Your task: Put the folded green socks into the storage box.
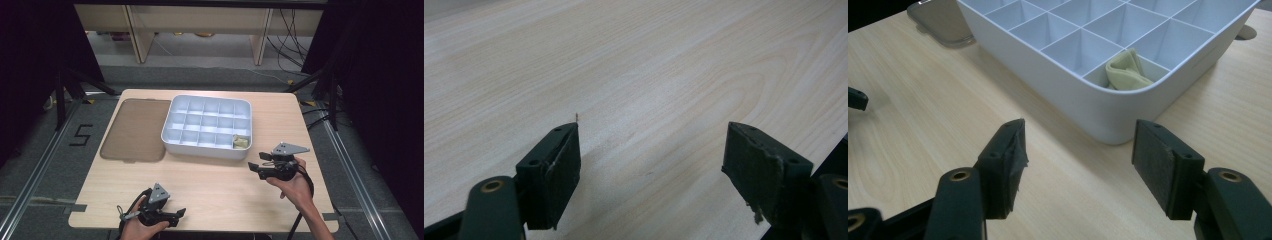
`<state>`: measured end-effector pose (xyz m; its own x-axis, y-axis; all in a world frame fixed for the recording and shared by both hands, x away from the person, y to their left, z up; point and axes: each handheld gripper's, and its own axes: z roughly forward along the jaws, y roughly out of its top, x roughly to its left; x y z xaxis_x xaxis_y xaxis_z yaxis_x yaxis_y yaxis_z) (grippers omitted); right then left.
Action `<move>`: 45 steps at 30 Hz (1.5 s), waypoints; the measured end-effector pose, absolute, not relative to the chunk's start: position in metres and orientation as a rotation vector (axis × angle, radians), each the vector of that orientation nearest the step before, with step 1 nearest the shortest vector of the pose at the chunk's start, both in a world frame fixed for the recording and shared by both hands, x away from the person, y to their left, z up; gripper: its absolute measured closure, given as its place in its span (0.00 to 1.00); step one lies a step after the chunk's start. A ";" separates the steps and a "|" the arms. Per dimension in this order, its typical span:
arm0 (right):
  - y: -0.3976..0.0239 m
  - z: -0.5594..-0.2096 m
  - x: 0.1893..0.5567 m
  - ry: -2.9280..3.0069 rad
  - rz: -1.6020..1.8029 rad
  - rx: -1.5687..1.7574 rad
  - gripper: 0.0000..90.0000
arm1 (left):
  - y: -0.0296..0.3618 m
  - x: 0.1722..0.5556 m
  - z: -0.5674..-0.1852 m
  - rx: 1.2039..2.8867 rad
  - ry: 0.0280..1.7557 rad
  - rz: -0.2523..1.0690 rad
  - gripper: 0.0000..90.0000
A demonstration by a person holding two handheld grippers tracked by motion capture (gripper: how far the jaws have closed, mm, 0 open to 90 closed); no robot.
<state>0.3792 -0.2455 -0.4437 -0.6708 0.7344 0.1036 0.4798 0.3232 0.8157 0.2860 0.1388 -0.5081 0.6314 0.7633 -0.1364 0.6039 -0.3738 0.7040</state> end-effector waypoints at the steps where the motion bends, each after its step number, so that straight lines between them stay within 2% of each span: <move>1: -0.246 -0.445 0.378 2.320 1.262 1.086 0.43 | 0.141 0.286 -0.507 2.135 1.046 0.271 0.25; 17: -0.256 -0.461 0.369 2.335 1.256 1.113 0.38 | 0.140 0.286 -0.508 2.131 1.046 0.271 0.25; 45: -0.262 -0.481 0.335 2.392 1.199 1.140 0.33 | 0.140 0.286 -0.507 2.141 1.034 0.281 0.25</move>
<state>0.3355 -0.2617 -0.4811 -0.6701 0.7310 0.1287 0.5405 0.3618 0.7596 0.2862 0.1404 -0.5072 0.6528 0.7493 -0.1114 0.5895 -0.4101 0.6959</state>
